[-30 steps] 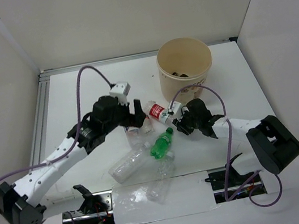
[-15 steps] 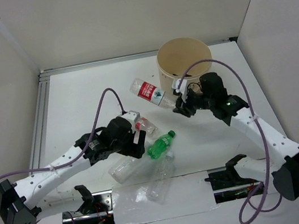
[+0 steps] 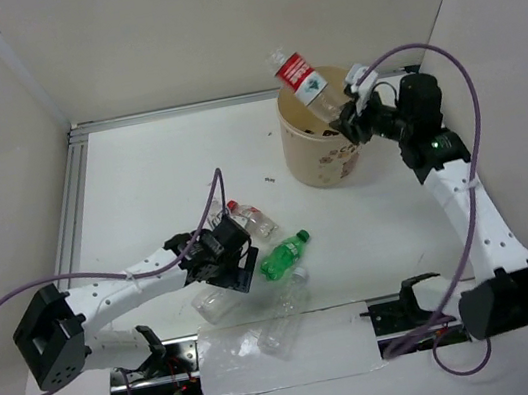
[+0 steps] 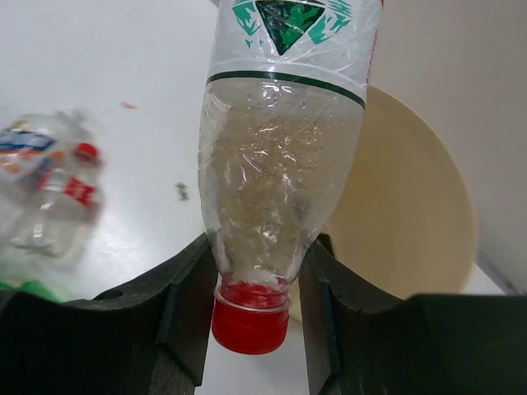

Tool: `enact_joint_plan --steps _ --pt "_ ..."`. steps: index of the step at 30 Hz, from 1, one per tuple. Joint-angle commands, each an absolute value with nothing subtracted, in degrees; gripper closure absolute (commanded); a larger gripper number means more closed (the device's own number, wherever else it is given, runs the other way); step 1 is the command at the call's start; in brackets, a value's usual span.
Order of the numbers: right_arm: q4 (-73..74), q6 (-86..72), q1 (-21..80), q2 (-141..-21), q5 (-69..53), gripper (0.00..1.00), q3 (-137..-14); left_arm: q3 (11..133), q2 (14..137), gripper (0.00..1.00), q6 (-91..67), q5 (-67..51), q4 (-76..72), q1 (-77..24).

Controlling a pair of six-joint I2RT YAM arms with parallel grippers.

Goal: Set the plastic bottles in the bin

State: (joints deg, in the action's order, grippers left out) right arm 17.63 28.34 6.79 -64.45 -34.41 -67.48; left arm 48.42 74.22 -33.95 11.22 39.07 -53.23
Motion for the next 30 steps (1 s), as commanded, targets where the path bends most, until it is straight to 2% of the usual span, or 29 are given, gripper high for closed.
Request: enact_joint_plan --steps 1,3,6,9,10,11,14,15,18,19,21,25,27,28,30 --pt "12.4 27.8 -0.4 -69.3 -38.5 0.92 -71.6 47.6 74.8 0.00 -36.1 12.1 38.1 -54.1" --pt "11.9 28.4 -2.8 -73.1 -41.1 0.92 -72.7 46.8 74.8 0.00 -36.1 11.6 37.5 -54.1" --pt "14.6 30.8 -4.9 -78.5 -44.9 0.87 -75.9 45.5 76.0 0.00 -36.7 11.1 36.2 -54.6" --pt "16.3 31.4 -4.9 -82.6 -46.6 0.75 -79.1 45.0 77.8 0.01 -36.7 11.1 35.7 -55.1" --pt "16.3 31.4 -4.9 -83.5 -46.6 0.70 -79.7 45.0 78.3 0.01 -36.7 11.1 35.2 -55.1" --pt "16.9 31.4 -4.9 -84.2 -47.2 0.54 -79.7 45.0 78.8 0.05 -36.7 11.1 34.6 -55.1" --pt "16.9 30.8 -4.9 -85.4 -47.2 0.37 -80.2 44.5 80.1 0.12 -36.7 11.1 33.9 -55.8" --pt "16.9 30.8 -4.9 -85.4 -47.7 0.24 -80.2 44.0 80.1 0.20 -37.3 11.1 33.4 -55.8" --pt "16.3 30.3 -4.9 -84.6 -47.7 0.13 -80.2 43.4 80.1 0.35 -37.8 11.1 33.4 -56.3" --pt "15.7 29.5 -4.9 -83.9 -47.7 0.08 -80.2 43.4 80.1 0.44 -37.8 11.1 33.4 -56.3" --pt "15.1 28.4 -5.5 -83.0 -48.3 0.02 -80.9 44.3 79.3 0.52 -37.8 10.5 34.8 -57.0" --pt "13.6 23.9 -7.5 -79.3 -49.7 0.01 -82.0 47.7 74.8 0.86 -37.8 10.5 39.1 -58.3" --pt "13.6 22.0 -8.1 -77.2 -49.7 0.01 -82.0 51.7 70.2 0.89 -36.4 10.0 40.5 -58.9" --pt "13.6 22.0 -8.6 -75.8 -50.3 0.01 -82.0 54.9 66.8 0.95 -34.8 9.2 40.5 -58.9" --pt "14.7 22.5 -8.6 -75.0 -51.8 0.01 -80.5 58.5 65.4 0.96 -33.1 9.2 40.5 -58.9"
